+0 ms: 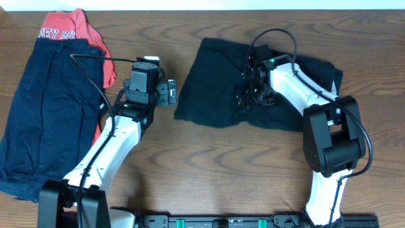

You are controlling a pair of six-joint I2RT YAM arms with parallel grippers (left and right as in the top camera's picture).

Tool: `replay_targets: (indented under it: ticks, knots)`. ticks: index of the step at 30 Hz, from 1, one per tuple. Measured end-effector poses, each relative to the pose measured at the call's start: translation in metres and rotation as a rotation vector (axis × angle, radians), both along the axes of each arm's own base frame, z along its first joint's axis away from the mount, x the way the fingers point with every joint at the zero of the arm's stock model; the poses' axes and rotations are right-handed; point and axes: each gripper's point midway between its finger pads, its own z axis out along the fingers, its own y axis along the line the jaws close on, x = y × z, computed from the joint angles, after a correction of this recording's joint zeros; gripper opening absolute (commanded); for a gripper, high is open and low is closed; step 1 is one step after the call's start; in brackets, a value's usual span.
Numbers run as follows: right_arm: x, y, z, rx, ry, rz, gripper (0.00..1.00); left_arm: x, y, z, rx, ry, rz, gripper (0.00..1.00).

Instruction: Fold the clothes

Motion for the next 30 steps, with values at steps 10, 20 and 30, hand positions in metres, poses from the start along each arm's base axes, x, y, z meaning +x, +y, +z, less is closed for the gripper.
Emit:
replay_targets:
  ticks: [10,20,30]
  knots:
    - [-0.069,0.008,0.003,-0.023,0.226,0.136,0.99,-0.02,0.004,-0.017,0.023,0.106,-0.002,0.98]
    - [-0.068,0.025,0.067,0.243,0.112,0.155,0.99,-0.02,-0.023,0.008,-0.103,0.048,-0.109,0.98]
    - [-0.021,-0.016,0.154,0.339,-0.254,0.054,0.99,-0.007,-0.062,0.028,-0.174,-0.069,-0.359,0.98]
